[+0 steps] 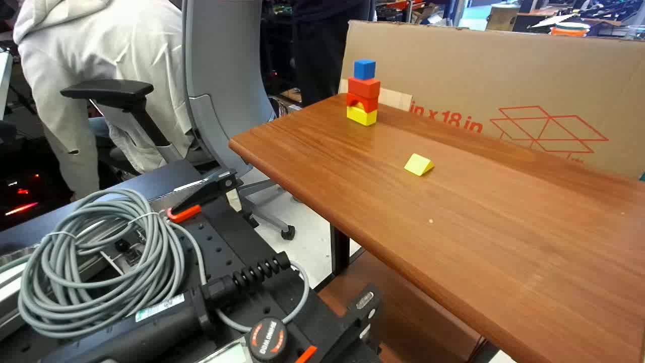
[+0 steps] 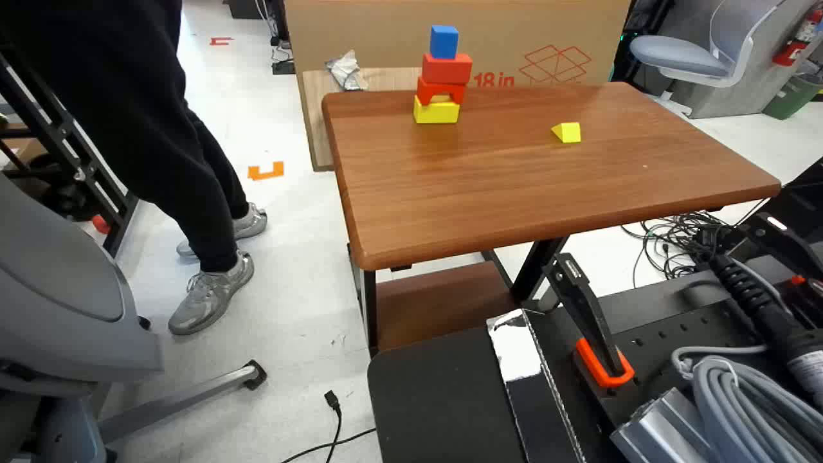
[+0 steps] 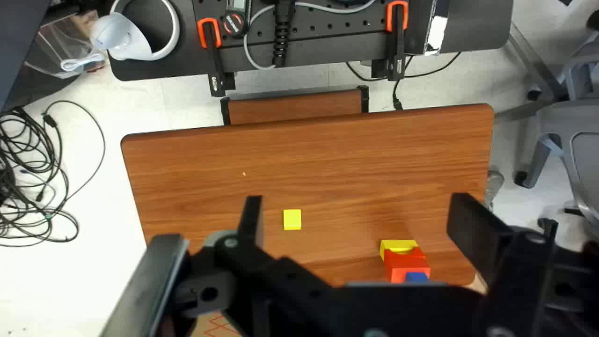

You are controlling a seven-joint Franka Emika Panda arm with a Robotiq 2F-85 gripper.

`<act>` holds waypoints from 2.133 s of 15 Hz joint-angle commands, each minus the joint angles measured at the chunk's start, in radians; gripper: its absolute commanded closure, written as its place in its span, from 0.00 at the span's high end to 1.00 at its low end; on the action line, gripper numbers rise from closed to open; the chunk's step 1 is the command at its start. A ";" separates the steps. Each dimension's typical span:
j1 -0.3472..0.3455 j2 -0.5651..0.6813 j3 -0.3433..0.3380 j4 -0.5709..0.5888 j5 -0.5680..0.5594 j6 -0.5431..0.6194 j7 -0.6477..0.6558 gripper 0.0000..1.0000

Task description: Remove the blue block from the top of the stack.

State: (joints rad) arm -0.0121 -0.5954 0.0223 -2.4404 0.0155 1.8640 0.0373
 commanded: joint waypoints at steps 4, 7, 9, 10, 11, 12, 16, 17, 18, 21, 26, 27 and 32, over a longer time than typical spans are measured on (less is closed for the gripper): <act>0.004 0.000 -0.003 0.003 -0.002 -0.002 0.002 1.00; 0.004 0.000 -0.003 0.003 -0.002 -0.002 0.002 1.00; 0.004 0.000 -0.003 0.003 -0.002 -0.002 0.001 1.00; 0.004 0.000 -0.003 0.003 -0.002 -0.002 0.001 1.00; 0.004 0.000 -0.003 0.003 -0.002 -0.002 0.001 1.00; 0.004 0.000 -0.003 0.003 -0.002 -0.002 0.001 1.00; 0.004 0.000 -0.003 0.003 -0.002 -0.002 0.001 1.00; 0.003 0.011 -0.002 0.005 0.004 0.008 0.012 1.00; 0.005 0.024 -0.003 0.003 0.009 0.026 0.013 1.00; 0.003 0.079 0.013 -0.004 -0.006 0.073 0.031 1.00; 0.017 0.243 0.044 0.026 -0.001 0.165 0.060 1.00; 0.020 0.273 0.051 0.031 0.000 0.202 0.072 1.00; 0.042 0.457 0.082 0.096 -0.014 0.414 0.128 1.00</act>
State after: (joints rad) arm 0.0152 -0.2541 0.0901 -2.4140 0.0153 2.1881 0.1153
